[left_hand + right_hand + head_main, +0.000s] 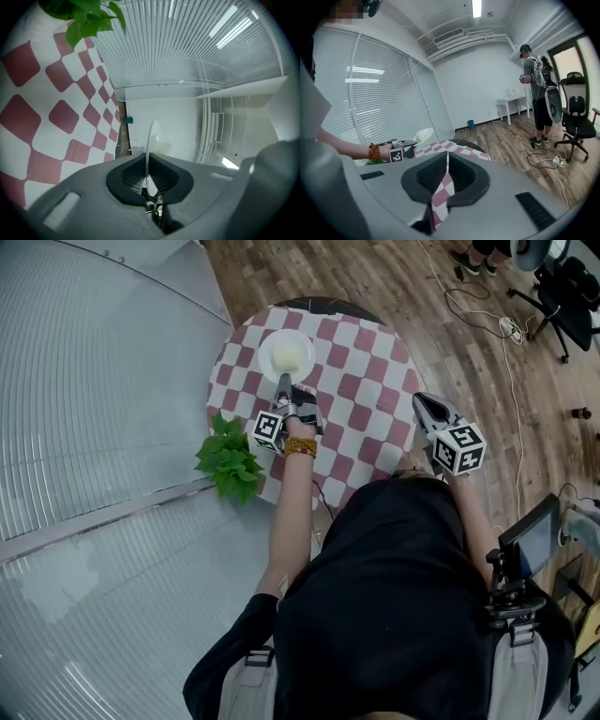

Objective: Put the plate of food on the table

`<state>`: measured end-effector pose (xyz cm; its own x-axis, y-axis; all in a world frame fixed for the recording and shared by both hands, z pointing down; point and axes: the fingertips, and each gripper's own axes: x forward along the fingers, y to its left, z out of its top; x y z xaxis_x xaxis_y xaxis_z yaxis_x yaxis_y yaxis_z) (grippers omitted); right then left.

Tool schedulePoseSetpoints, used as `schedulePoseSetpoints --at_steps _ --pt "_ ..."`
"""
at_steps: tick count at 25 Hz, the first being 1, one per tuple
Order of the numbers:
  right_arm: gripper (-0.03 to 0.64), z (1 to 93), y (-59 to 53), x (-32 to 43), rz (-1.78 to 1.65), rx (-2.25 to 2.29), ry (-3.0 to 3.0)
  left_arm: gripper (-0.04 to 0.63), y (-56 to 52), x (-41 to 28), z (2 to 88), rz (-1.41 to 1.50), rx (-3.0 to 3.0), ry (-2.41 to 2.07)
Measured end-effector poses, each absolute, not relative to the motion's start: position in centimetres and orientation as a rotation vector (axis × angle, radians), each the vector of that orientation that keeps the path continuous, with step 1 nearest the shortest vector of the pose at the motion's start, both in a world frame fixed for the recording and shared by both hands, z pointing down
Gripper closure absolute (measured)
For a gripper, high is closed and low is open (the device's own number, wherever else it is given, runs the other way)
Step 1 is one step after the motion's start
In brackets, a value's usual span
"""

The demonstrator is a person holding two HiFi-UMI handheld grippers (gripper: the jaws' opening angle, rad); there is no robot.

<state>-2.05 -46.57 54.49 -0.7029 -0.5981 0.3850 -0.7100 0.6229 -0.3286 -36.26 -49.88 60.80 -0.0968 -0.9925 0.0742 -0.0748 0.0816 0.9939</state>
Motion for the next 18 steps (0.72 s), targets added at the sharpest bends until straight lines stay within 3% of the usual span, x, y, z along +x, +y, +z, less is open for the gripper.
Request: schedulePoseSetpoints --at_steps 18 --pt "0.598 58.0 -45.5 3.8 0.76 1.211 -2.421 0.581 -52.6 -32.6 75.8 -0.915 0.907 -1.364"
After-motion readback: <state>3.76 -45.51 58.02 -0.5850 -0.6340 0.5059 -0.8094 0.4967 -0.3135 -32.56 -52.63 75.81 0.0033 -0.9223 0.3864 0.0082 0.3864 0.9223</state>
